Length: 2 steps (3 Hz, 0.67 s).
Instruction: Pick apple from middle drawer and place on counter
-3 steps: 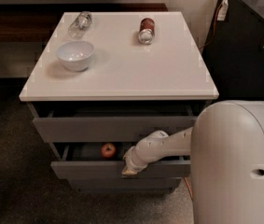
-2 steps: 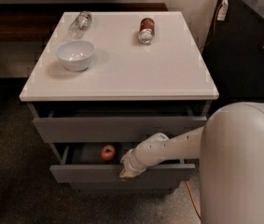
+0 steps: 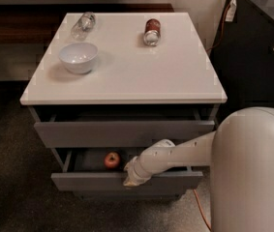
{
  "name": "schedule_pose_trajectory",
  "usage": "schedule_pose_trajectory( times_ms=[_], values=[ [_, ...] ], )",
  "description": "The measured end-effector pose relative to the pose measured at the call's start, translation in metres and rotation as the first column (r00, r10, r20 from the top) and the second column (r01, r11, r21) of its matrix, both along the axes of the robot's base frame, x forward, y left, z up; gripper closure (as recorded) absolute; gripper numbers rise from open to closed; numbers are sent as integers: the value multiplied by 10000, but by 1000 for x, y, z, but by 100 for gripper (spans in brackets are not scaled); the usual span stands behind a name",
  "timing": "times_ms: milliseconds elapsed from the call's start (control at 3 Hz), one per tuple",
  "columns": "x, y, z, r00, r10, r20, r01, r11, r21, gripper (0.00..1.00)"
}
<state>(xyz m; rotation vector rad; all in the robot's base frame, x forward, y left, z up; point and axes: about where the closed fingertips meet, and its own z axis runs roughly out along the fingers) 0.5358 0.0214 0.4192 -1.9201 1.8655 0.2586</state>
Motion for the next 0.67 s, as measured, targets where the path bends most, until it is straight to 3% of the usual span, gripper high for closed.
schedule_pose_trajectory(
  times_ms=[333, 667],
  values=[
    [0, -1, 0, 10000, 1, -1, -1, 10000, 0, 100],
    [-4, 0, 0, 10000, 39, -61, -39, 10000, 38, 78]
  ],
)
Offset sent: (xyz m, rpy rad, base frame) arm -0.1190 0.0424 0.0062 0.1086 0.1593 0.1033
